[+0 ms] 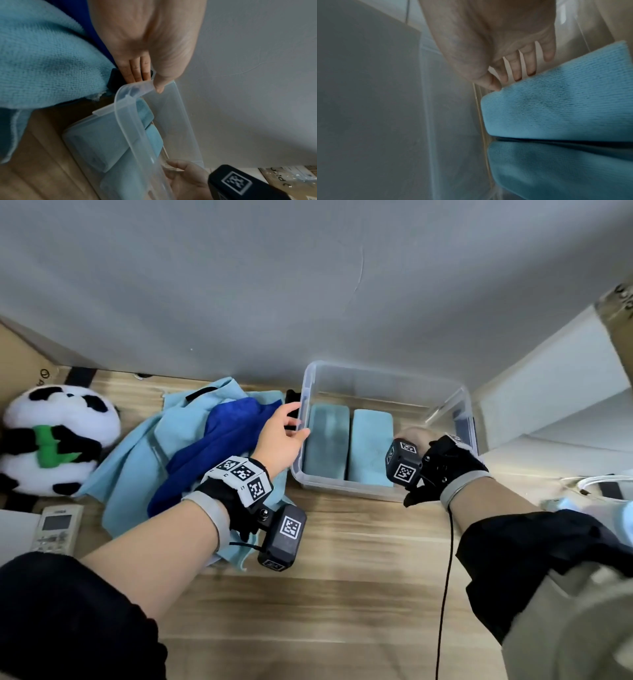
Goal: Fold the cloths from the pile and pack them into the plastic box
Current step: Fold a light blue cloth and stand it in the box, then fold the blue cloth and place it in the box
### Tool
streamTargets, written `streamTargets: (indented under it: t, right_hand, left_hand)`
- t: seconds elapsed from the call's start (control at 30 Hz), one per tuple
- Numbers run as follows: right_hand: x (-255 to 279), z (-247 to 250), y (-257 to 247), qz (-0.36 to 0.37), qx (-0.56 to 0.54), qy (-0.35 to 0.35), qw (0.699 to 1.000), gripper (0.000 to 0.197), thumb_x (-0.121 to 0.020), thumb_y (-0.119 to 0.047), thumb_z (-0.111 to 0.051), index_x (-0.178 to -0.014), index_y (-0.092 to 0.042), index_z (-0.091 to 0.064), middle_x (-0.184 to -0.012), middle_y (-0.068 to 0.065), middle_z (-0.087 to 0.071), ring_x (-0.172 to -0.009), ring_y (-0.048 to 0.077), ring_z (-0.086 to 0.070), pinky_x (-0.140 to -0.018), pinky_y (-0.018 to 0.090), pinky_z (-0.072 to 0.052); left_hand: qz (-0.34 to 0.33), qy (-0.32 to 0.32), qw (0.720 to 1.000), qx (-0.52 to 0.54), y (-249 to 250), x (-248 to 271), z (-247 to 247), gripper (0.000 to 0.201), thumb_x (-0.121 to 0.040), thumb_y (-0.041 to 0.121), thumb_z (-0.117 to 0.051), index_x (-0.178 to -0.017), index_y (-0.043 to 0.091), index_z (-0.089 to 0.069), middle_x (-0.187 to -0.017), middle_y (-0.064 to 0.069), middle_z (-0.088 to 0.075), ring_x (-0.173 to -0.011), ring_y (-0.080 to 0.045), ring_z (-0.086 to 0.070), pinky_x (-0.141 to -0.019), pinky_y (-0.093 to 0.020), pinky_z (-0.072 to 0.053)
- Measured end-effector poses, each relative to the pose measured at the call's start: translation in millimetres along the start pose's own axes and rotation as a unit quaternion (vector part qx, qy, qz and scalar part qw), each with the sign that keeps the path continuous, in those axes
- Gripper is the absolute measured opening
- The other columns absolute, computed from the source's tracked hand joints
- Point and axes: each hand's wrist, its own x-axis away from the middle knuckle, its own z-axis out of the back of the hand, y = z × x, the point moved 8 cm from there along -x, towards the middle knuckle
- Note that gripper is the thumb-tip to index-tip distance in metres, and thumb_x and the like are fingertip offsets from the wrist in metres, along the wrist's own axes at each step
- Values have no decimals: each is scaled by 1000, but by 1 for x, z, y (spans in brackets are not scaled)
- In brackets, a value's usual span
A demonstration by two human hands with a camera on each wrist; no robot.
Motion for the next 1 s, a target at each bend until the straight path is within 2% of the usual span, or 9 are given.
streamTargets:
  t: [0.1,0.17,0.27,0.4,0.5,0.6,0.73,0.83,1.0]
  right_hand:
    - [-10,12,1,-8,-141,75,987,17,-95,-8,-42,-79,-13,-49,-86,3,-52,-88,20,-56,-77,28,-49]
    - [1,8,-6,26,-163,65,984,11,-94,-12,-45,-86,-14,-52,-81,1,-56,-75,15,-57,-71,25,-46]
    - [30,-11,-23,91,-162,9,983,10,-94,-18,-49,-88,-17,-57,-84,0,-63,-73,12,-60,-71,20,-46]
    - [82,-51,-48,174,-103,-45,978,9,-94,-14,-49,-95,-11,-58,-81,4,-63,-66,15,-60,-58,17,-46]
    - [107,-92,-51,210,-30,-115,971,16,-96,-16,-45,-91,-15,-60,-84,4,-65,-64,15,-62,-55,17,-44]
    - [121,-130,-43,220,26,-171,960,20,-98,-16,-44,-89,-18,-62,-82,0,-66,-60,9,-63,-56,16,-44]
    - [127,-169,-29,210,101,-192,953,18,-98,-15,-42,-96,-14,-60,-81,-1,-65,-56,4,-62,-58,16,-45]
    - [131,-183,-22,203,123,-194,952,21,-98,-16,-42,-88,-19,-60,-83,-1,-65,-64,9,-62,-61,16,-46]
    - [130,-195,-14,187,116,-187,957,19,-99,-17,-41,-94,-15,-59,-84,-1,-63,-68,9,-61,-64,17,-44]
  left_hand:
    - [-25,26,999,-6,2,6,7,42,-90,10,-57,-131,18,-48,-108,2,-55,-94,-12,-55,-82,-22,-44]
    - [-46,47,998,0,2,14,17,32,-91,9,-55,-123,14,-54,-107,1,-57,-93,-12,-55,-84,-24,-45]
    - [-83,88,992,-17,-6,25,42,19,-91,4,-51,-104,11,-64,-106,-4,-63,-92,-15,-57,-87,-25,-46]
    - [-77,147,983,-83,-33,38,87,22,-84,-3,-52,-91,13,-66,-105,-12,-67,-89,-23,-61,-89,-36,-50]
    - [-30,163,972,-167,-60,46,113,23,-76,1,-60,-95,12,-67,-104,-15,-66,-89,-30,-60,-88,-37,-50]
    - [28,141,953,-268,-83,53,127,50,-70,14,-72,-117,13,-57,-120,-18,-59,-110,-36,-55,-96,-38,-44]
    - [85,147,944,-282,-104,65,140,74,-70,25,-76,-134,13,-40,-130,-22,-49,-121,-37,-45,-101,-38,-36]
    - [89,169,943,-273,-105,62,148,64,-78,31,-69,-133,15,-42,-129,-23,-49,-122,-38,-42,-103,-40,-33]
    - [116,84,947,-287,-116,45,148,43,-80,29,-67,-118,10,-59,-125,-14,-59,-116,-35,-53,-100,-38,-41]
